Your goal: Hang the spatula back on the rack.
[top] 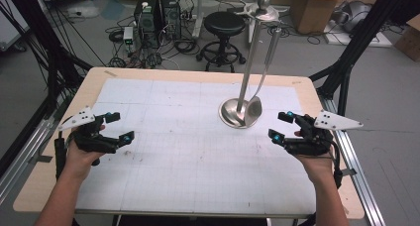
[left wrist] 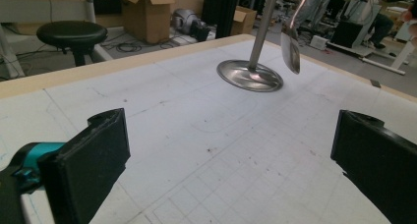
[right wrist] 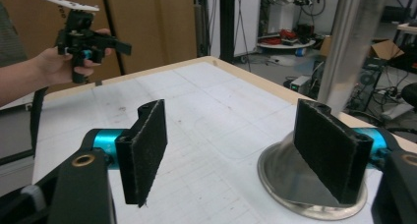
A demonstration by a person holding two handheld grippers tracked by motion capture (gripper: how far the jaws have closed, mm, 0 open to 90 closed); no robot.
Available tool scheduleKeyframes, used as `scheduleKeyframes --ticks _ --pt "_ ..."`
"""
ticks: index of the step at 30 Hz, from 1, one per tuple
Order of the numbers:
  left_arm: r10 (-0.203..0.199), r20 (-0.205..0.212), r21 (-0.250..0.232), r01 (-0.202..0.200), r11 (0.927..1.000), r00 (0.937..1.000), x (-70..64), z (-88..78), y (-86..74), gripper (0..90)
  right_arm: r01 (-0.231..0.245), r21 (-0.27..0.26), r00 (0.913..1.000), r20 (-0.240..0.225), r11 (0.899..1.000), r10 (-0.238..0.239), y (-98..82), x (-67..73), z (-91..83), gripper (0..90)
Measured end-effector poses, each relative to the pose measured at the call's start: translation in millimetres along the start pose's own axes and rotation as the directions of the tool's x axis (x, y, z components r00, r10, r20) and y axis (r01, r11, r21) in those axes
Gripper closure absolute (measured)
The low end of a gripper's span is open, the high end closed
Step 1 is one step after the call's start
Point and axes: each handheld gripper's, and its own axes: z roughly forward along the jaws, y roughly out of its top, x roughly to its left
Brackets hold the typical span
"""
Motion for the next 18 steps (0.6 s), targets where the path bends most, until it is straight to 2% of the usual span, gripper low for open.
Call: scheduleKeyframes --ticks 8,11,15,18 --pt "0.001 0.004 0.013 -0.001 0.9999 1.0000 -2.5 3.0 -2.9 1.7 -0.036 0.016 0.9993 0.006 0.999 0.036 -18.3 -0.4 5.6 18.3" --pt "-0.008 0.015 0.022 0.008 0.9997 0.9999 -4.5 6.7 -4.7 1.7 -0.058 0.053 0.9983 0.000 0.997 0.058 -27.9 -1.3 12.3 15.4" --pt "-0.010 0.021 0.035 0.010 0.9994 0.9997 -6.0 12.0 -7.0 1.7 -0.079 0.077 0.9969 0.004 0.994 0.079 -35.8 -3.5 17.5 11.4" --pt "-0.010 0.024 0.049 0.009 0.9988 0.9997 -6.2 14.2 -8.7 1.7 -0.097 0.068 0.9953 0.001 0.993 0.097 -37.2 -7.5 19.0 10.8"
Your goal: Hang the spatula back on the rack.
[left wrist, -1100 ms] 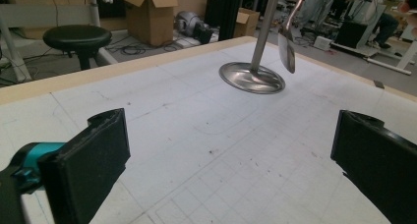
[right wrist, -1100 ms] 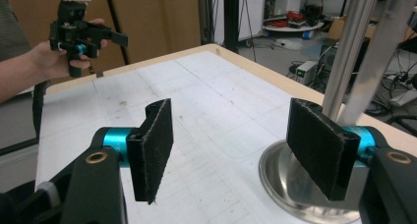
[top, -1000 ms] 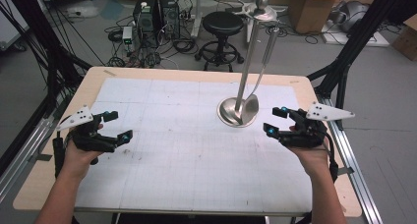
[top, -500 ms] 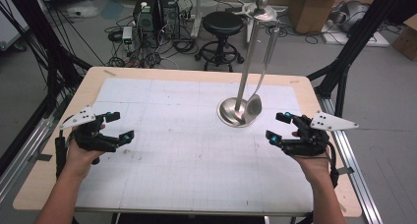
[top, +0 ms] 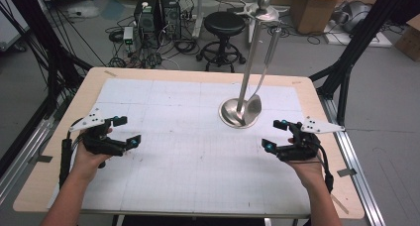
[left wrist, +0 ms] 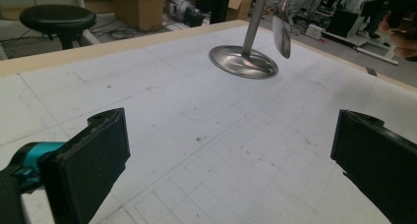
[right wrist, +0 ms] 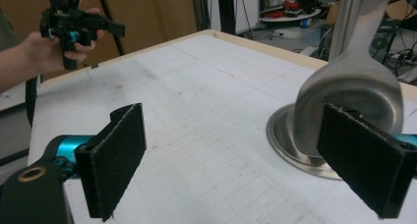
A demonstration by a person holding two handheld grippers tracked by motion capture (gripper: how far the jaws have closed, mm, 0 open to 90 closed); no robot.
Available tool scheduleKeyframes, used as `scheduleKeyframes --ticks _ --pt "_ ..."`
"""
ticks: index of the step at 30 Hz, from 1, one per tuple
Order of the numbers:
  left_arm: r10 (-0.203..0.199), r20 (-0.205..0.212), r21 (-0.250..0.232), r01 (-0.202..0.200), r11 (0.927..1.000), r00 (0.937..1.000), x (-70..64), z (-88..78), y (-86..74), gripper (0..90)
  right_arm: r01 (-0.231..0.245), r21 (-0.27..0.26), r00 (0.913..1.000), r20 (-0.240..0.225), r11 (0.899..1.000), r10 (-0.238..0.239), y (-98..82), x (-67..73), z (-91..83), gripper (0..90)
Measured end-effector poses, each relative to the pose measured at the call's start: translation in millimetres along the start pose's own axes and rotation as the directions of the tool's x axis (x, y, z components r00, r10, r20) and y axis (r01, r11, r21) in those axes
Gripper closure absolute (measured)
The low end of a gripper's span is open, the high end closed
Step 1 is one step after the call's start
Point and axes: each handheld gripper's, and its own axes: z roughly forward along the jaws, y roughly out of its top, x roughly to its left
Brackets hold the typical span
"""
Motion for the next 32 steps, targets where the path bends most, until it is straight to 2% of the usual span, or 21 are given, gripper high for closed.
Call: scheduleKeyframes --ticks 9,13,18,25,32 --pt "-0.007 -0.009 0.000 0.007 1.0000 0.9999 2.9 -4.3 -0.3 1.7 -0.006 0.014 0.9999 0.011 1.000 0.005 -3.4 -1.2 4.4 10.7" --pt "-0.023 -0.022 -0.046 0.022 0.9987 0.9995 3.2 -9.1 -3.1 1.7 0.000 0.004 0.9999 0.017 1.000 0.000 -1.9 1.8 0.3 10.7" --pt "-0.043 -0.038 -0.046 0.041 0.9981 0.9983 8.1 -11.1 -5.7 1.7 -0.007 -0.008 0.9998 0.020 1.000 0.007 -1.7 -0.4 -1.2 10.7" --pt "-0.040 -0.034 -0.033 0.039 0.9987 0.9986 8.0 -9.4 -7.8 1.7 -0.005 0.011 0.9999 0.014 1.000 0.005 -2.6 -0.5 3.7 10.7" --pt "-0.051 -0.057 -0.038 0.049 0.9981 0.9970 9.8 -9.5 -8.3 1.7 -0.004 0.011 0.9999 0.013 1.000 0.004 -1.8 -1.1 3.2 10.7"
